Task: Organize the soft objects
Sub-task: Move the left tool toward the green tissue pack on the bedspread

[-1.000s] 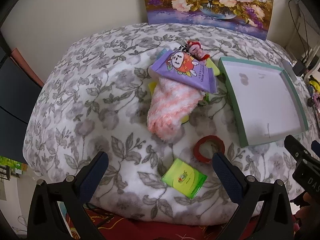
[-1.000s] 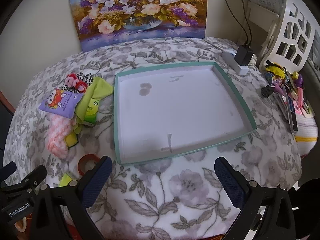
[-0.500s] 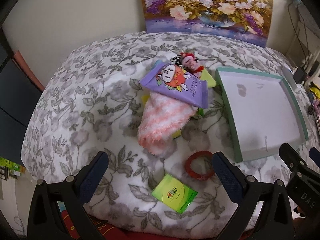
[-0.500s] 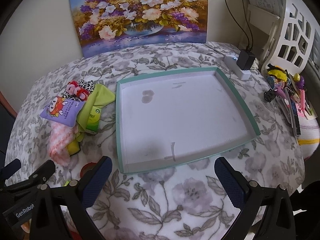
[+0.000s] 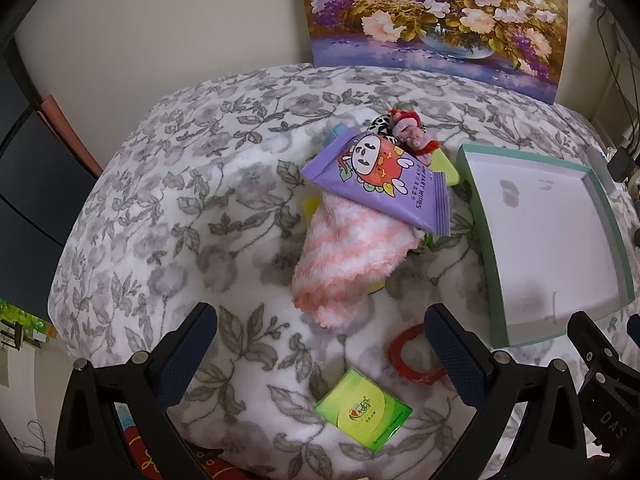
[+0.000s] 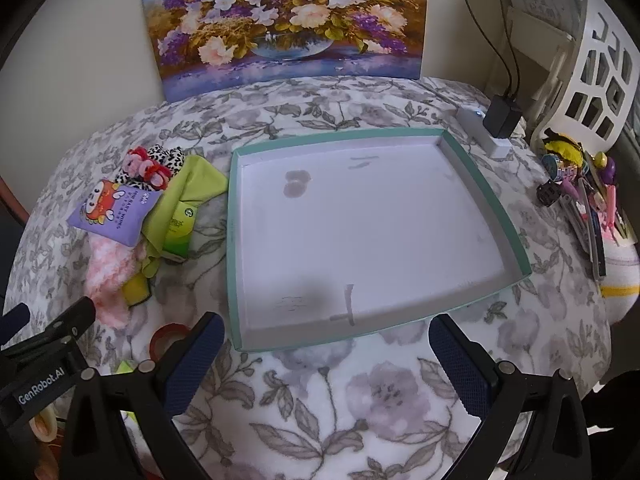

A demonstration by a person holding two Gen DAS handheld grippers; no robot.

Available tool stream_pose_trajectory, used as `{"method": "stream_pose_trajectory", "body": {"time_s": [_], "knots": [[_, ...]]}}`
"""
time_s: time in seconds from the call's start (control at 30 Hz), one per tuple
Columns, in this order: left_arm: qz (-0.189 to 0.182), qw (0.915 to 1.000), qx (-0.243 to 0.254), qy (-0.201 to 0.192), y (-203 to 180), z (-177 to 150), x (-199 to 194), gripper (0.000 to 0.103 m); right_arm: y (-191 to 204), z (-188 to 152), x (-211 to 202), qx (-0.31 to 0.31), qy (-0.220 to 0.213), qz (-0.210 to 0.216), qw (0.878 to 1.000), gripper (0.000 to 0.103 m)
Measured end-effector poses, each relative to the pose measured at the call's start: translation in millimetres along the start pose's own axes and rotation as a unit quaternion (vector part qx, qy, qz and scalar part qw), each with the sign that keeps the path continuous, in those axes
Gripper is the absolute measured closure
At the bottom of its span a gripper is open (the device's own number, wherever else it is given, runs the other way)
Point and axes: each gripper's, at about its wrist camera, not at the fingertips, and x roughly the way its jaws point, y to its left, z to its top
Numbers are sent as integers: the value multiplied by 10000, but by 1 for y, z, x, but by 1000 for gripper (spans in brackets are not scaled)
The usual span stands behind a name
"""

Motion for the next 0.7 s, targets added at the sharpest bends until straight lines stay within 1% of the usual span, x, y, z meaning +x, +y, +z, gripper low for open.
{"method": "stream_pose_trajectory", "body": {"time_s": [0.17, 0.37, 0.57, 0.7], "knots": [[-77, 9999, -36, 80, 1, 2, 6, 0, 1, 0, 3, -20, -8, 8, 10000, 0], [0, 9998, -65, 202, 1, 1, 13, 0, 2, 1, 6, 3, 12, 65, 10000, 0], [-237, 9990, -89, 369, 2, 0, 19, 0, 8, -4, 14, -117, 196, 104, 9997, 0], [-229, 9983, -61, 526, 0, -1, 25, 0, 10, -7, 18, -153, 284, 84, 9994, 0]]}}
